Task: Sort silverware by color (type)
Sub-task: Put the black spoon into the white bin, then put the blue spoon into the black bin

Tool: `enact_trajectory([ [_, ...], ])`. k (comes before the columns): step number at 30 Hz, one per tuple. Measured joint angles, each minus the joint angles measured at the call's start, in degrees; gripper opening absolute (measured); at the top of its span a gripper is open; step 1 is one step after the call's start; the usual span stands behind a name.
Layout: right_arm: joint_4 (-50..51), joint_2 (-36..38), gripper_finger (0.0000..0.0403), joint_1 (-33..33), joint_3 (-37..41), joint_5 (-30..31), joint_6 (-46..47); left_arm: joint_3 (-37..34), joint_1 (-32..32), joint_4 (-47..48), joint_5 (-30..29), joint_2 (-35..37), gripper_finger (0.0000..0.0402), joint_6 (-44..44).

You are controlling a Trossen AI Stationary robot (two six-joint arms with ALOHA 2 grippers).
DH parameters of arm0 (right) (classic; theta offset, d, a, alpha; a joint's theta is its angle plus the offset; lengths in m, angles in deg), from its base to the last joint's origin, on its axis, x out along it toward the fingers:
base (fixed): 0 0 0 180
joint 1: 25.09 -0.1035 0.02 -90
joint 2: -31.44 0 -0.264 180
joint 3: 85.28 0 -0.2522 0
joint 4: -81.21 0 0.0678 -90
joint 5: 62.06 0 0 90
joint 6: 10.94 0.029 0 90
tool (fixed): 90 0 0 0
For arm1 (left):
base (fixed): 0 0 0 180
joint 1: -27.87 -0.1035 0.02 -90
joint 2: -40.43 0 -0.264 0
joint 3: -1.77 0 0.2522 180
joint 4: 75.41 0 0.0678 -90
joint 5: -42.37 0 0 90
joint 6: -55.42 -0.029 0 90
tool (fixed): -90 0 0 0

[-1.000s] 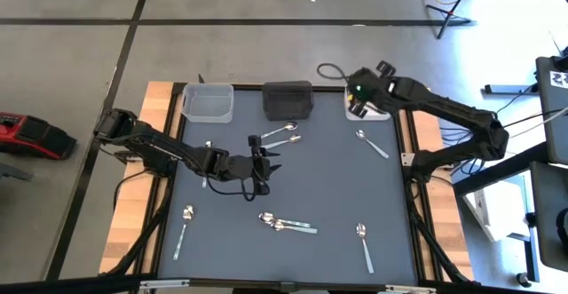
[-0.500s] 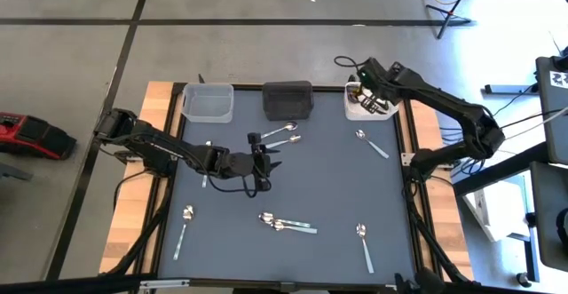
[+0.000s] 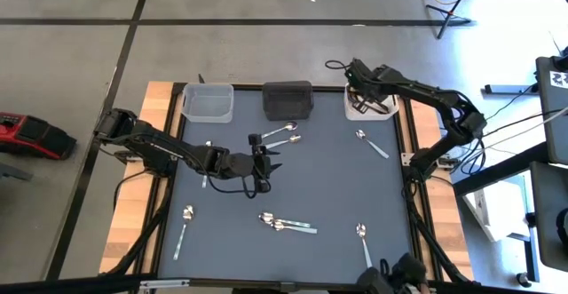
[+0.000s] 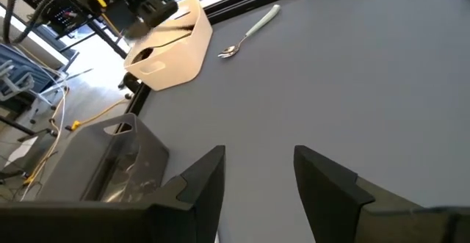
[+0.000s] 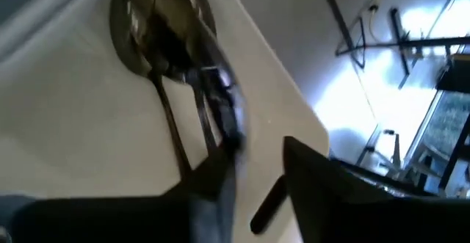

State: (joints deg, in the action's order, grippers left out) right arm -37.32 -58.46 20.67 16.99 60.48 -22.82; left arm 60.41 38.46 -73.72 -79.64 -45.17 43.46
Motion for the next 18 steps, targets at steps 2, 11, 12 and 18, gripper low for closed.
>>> enact_trajectory([
  [2,0.15,-0.01,0.0155,-0.05,-0.52,0.73,-1.38,0.00,-0.04,0.00,0.00,0.00,0.0157,-0.02],
  [11,11.19,8.33,0.0235,-5.98,-5.49,-5.99,4.07,0.00,-0.09,-0.63,0.00,0.00,0.0157,0.92],
  [12,10.68,9.48,0.0236,-7.02,-5.49,-8.60,4.09,0.00,-0.09,-0.81,0.00,0.00,0.0157,0.92],
  [18,-2.03,13.76,0.0228,-14.29,-1.60,-27.04,2.36,0.00,-0.72,-1.41,0.00,0.00,0.0157,1.90],
])
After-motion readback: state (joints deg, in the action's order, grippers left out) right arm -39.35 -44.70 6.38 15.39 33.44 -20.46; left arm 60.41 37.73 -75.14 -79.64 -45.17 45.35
